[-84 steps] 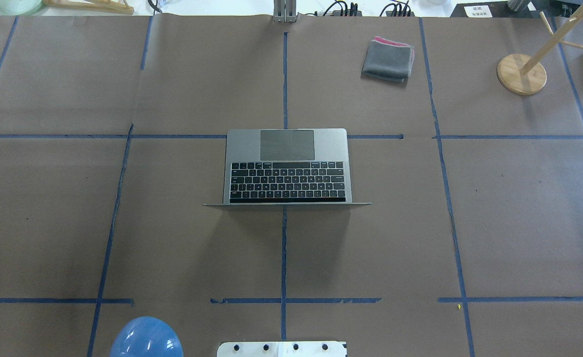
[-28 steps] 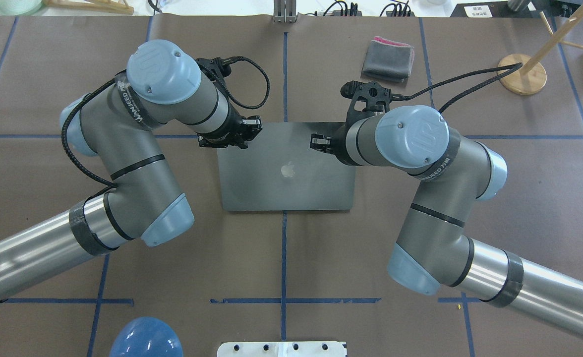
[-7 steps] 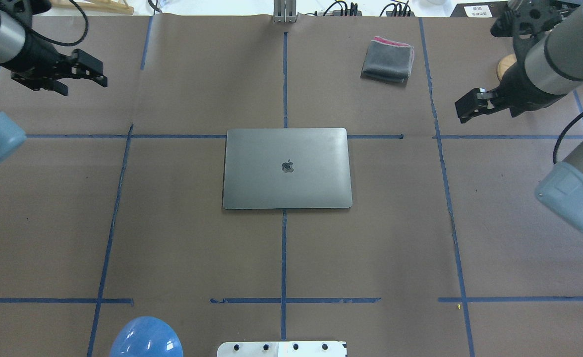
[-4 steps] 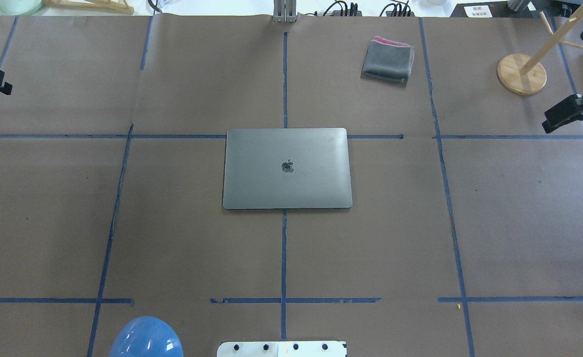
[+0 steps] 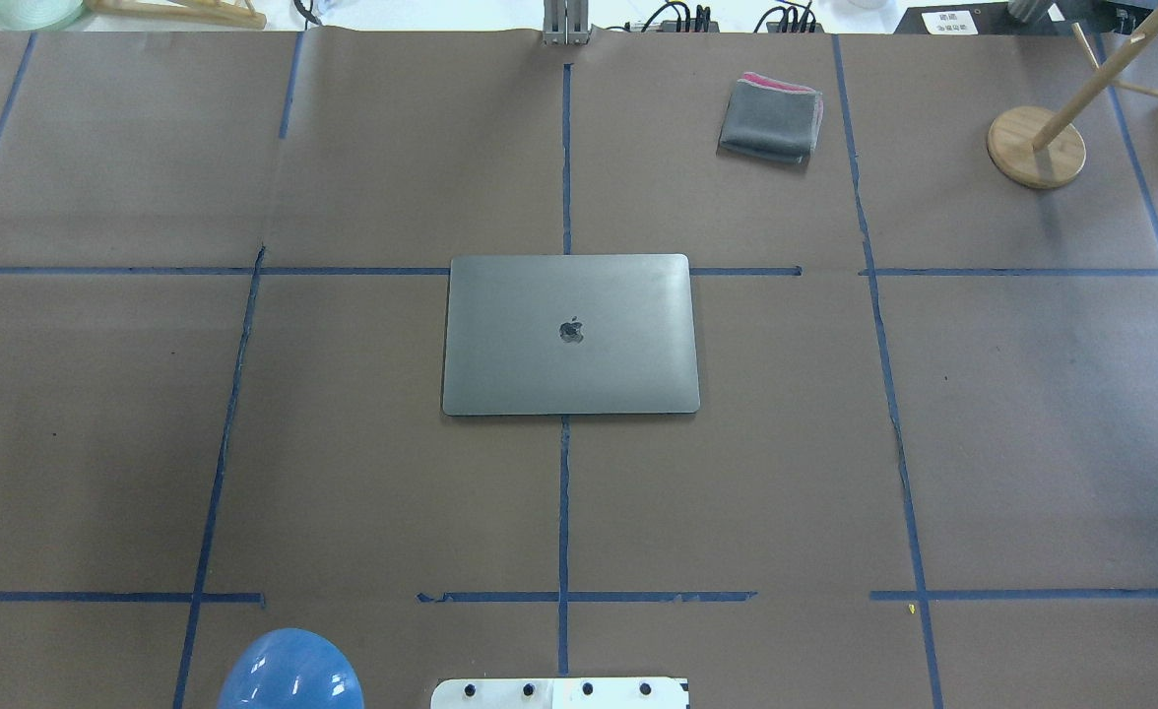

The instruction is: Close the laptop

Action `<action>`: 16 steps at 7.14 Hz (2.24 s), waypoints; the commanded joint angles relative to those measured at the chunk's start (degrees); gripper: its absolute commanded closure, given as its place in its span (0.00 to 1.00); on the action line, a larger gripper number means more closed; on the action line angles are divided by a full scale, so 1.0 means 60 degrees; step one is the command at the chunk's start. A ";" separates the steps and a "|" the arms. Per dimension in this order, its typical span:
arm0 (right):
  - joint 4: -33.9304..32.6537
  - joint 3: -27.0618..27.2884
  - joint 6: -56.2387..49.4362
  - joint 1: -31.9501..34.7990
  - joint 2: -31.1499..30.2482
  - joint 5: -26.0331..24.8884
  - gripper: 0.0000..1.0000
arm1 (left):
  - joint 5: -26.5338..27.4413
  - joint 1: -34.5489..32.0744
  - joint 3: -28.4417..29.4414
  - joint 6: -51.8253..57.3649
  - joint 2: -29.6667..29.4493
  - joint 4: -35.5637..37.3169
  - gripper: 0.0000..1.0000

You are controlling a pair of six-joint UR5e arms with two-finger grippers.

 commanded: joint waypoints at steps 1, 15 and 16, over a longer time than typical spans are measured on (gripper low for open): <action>0.0002 -0.0555 -0.0102 0.0138 -0.0134 0.0015 0.00 | -0.0018 -0.0324 0.0056 0.0602 0.0562 0.0506 0.00; 0.1174 -0.2008 -0.0043 0.1104 -0.0927 -0.0351 0.00 | -0.0033 -0.0310 0.0100 0.0484 0.0535 0.0491 0.00; 0.1174 -0.2008 -0.0043 0.1119 -0.0927 -0.0322 0.00 | -0.0033 -0.0310 0.0086 0.0484 0.0535 0.0491 0.00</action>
